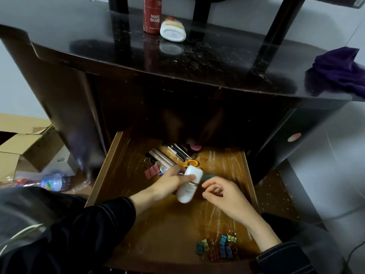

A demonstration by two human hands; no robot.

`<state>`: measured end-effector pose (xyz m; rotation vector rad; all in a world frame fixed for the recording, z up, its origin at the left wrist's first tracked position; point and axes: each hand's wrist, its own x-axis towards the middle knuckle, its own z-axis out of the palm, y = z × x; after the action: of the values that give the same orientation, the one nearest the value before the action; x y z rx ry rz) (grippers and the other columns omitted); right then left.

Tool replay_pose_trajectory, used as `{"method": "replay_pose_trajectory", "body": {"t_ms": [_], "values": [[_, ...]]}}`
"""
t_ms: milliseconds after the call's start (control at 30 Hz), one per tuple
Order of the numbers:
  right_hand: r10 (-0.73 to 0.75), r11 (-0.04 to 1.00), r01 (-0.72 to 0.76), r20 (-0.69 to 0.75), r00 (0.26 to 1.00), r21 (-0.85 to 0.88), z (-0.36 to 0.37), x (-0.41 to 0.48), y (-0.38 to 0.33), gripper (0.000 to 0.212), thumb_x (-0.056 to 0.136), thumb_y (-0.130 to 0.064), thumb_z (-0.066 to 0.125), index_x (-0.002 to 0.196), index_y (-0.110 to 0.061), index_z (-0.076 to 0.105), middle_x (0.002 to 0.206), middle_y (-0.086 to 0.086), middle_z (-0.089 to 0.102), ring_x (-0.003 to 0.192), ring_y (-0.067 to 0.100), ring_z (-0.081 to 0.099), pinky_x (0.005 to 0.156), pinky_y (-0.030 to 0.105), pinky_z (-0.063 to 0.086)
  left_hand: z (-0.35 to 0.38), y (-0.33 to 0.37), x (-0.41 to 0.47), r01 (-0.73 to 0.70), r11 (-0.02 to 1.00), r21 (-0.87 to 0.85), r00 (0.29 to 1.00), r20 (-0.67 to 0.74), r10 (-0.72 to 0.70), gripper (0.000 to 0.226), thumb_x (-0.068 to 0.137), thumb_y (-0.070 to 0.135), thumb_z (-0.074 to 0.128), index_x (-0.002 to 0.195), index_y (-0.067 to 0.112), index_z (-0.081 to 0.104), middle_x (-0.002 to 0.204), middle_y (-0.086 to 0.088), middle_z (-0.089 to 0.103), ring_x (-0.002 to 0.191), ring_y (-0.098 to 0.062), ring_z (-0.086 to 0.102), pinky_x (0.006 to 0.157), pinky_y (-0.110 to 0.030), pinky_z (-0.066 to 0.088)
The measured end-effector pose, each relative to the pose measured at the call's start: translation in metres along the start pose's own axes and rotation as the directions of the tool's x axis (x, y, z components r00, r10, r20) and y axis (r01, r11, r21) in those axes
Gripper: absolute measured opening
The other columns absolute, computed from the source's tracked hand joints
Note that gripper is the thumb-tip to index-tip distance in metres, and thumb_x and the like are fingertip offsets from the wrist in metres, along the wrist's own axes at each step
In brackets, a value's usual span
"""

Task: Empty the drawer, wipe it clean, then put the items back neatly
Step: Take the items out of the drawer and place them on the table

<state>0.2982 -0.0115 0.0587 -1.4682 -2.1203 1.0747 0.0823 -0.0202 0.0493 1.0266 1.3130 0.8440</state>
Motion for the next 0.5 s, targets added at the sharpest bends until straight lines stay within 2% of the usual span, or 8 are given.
{"method": "replay_pose_trajectory", "body": {"t_ms": [67, 133, 233, 300, 400, 500], "values": [[0.001, 0.997, -0.001, 0.001, 1.0, -0.081, 0.001, 0.0, 0.004, 0.013, 0.094, -0.034, 0.068, 0.107, -0.037, 0.066, 0.095, -0.018, 0.069, 0.092, -0.004, 0.063, 0.078, 0.017, 0.052, -0.003, 0.001, 0.002, 0.113, 0.952, -0.284, 0.993, 0.005, -0.116, 0.021, 0.097, 0.025, 0.062, 0.113, 0.016, 0.052, 0.095, -0.02, 0.07, 0.074, -0.031, 0.069, 0.061, -0.034, 0.057], [0.0, 0.967, 0.004, 0.016, 1.0, -0.256, 0.0, 0.0, 0.009, 0.011, 0.097, -0.036, 0.063, 0.107, -0.036, 0.066, 0.098, -0.021, 0.067, 0.093, -0.006, 0.062, 0.078, 0.016, 0.053, -0.009, 0.001, 0.003, 0.143, 0.899, -0.413, 0.986, -0.015, -0.164, 0.03, 0.099, 0.024, 0.059, 0.12, 0.006, 0.048, 0.082, -0.025, 0.068, 0.064, -0.035, 0.066, 0.054, -0.037, 0.056], [-0.002, 0.904, -0.002, -0.007, 1.0, -0.427, -0.001, 0.004, 0.014, 0.01, 0.099, -0.035, 0.059, 0.107, -0.033, 0.065, 0.101, -0.019, 0.066, 0.092, -0.003, 0.061, 0.08, 0.019, 0.055, -0.018, -0.002, 0.004, 0.119, 0.893, -0.434, 0.963, -0.169, -0.211, 0.037, 0.094, 0.02, 0.064, 0.123, 0.009, 0.042, 0.072, -0.02, 0.069, 0.056, -0.032, 0.066, 0.049, -0.036, 0.055], [-0.01, 0.86, -0.036, -0.088, 0.996, -0.509, 0.0, 0.011, 0.015, 0.01, 0.099, -0.034, 0.058, 0.106, -0.033, 0.064, 0.102, -0.018, 0.065, 0.089, -0.001, 0.061, 0.073, 0.016, 0.054, -0.02, -0.002, 0.006, 0.11, 0.884, -0.455, 0.938, -0.245, -0.243, 0.042, 0.092, 0.016, 0.065, 0.124, 0.016, 0.038, 0.07, -0.018, 0.07, 0.057, -0.032, 0.066, 0.054, -0.039, 0.058], [-0.031, 0.797, -0.088, -0.187, 0.982, -0.598, 0.005, 0.029, 0.012, 0.017, 0.098, -0.032, 0.059, 0.115, -0.03, 0.063, 0.111, -0.014, 0.064, 0.094, 0.004, 0.062, 0.069, 0.017, 0.051, -0.021, -0.001, 0.009, 0.106, 0.88, -0.463, 0.922, -0.286, -0.261, 0.047, 0.091, 0.014, 0.067, 0.124, 0.022, 0.034, 0.091, -0.022, 0.067, 0.063, -0.032, 0.067, 0.065, -0.047, 0.06], [-0.038, 0.766, -0.078, -0.166, 0.985, -0.639, 0.016, 0.054, 0.009, 0.033, 0.099, -0.03, 0.06, 0.131, -0.025, 0.056, 0.13, -0.007, 0.058, 0.117, 0.014, 0.057, 0.084, 0.025, 0.054, -0.022, -0.001, 0.009, 0.094, 0.885, -0.455, 0.923, -0.294, -0.249, 0.049, 0.093, 0.014, 0.066, 0.13, 0.021, 0.034, 0.101, -0.025, 0.064, 0.065, -0.034, 0.066, 0.073, -0.053, 0.06]]}}
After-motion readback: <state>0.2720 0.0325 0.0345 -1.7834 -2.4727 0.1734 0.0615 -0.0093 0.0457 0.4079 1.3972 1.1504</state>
